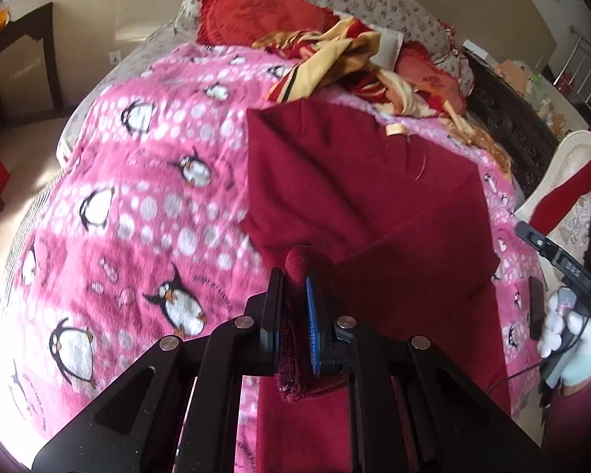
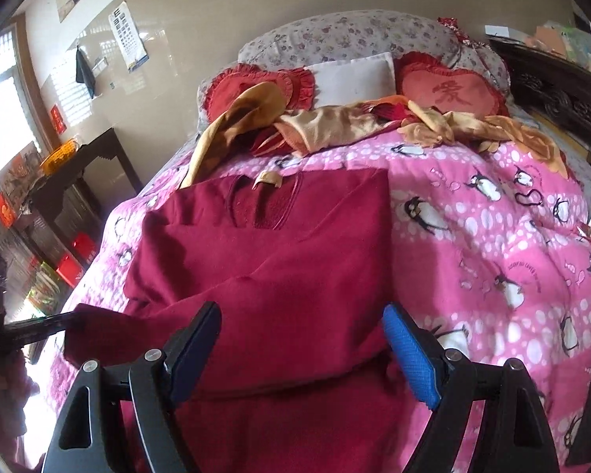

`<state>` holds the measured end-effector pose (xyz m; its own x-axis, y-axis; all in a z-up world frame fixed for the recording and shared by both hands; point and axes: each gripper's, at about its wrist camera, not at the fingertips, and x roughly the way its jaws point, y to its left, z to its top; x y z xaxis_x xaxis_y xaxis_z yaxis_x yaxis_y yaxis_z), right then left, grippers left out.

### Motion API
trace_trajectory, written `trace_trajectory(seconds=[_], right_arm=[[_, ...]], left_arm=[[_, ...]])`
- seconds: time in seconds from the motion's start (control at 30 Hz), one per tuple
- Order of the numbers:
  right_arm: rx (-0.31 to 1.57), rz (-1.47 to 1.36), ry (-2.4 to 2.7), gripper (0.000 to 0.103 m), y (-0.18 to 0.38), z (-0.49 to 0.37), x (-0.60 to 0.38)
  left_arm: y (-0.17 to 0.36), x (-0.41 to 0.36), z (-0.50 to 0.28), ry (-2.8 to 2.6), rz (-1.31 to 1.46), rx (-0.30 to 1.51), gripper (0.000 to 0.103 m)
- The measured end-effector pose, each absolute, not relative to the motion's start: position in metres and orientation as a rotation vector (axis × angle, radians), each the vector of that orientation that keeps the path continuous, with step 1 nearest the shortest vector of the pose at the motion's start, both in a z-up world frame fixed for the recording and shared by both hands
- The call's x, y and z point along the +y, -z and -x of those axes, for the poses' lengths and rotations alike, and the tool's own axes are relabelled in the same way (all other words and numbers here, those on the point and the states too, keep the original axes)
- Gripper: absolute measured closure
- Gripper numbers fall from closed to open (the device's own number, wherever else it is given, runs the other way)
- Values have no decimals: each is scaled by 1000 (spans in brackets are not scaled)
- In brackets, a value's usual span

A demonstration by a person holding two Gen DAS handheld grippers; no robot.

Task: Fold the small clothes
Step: 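Grasp the sweatshirt hem with the left tool and lift it toward the collar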

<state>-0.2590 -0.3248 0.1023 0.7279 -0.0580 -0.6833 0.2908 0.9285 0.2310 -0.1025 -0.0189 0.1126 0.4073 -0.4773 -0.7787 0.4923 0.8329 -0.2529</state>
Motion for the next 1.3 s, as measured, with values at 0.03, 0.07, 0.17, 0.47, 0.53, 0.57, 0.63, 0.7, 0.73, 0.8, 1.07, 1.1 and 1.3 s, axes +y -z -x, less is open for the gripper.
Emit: trace_trajectory(seconds=[0.03,0.07,0.17,0.47,0.53,0.57,0.63,0.7,0.73,0.8,1.07,1.1,1.3], right_arm=[[735,-352,214,20,-104,251,-336],[735,-368,227,20,-106,243,-345],[760,-412,271,20,-105,213,-375],[799,-413,236,34,-100,160,-393],[795,-426,170,34,-107,156,-390],[803,-435,151,34,-109,153,-389],[837,-470,146,34,-108,141,-394],[887,-436,166,34,-106,128,-395],[922,-379,168,34,-105,119,-393],[1029,-284,166,34,-97,102,-391],[1101,-102,284,93,-73,108,-400],[1083,-122,273,95,-73,115,-406],[968,-190,357,98,-91,149,-440]], left_arm=[[-119,-24,102,625,-19,958,94],[-126,-30,100,636,-24,941,94],[-139,-46,94,662,-30,912,94],[-180,-63,86,700,-62,825,94],[-182,-63,86,703,-66,823,94],[-183,-63,87,705,-67,825,94],[-182,-63,92,715,-70,827,94],[-181,-64,98,728,-76,833,94],[-181,-64,101,733,-78,835,94],[-179,-66,105,736,-86,836,94],[-185,-77,95,740,-97,815,94],[-188,-79,93,740,-97,808,94],[-195,-88,78,725,-116,763,94]])
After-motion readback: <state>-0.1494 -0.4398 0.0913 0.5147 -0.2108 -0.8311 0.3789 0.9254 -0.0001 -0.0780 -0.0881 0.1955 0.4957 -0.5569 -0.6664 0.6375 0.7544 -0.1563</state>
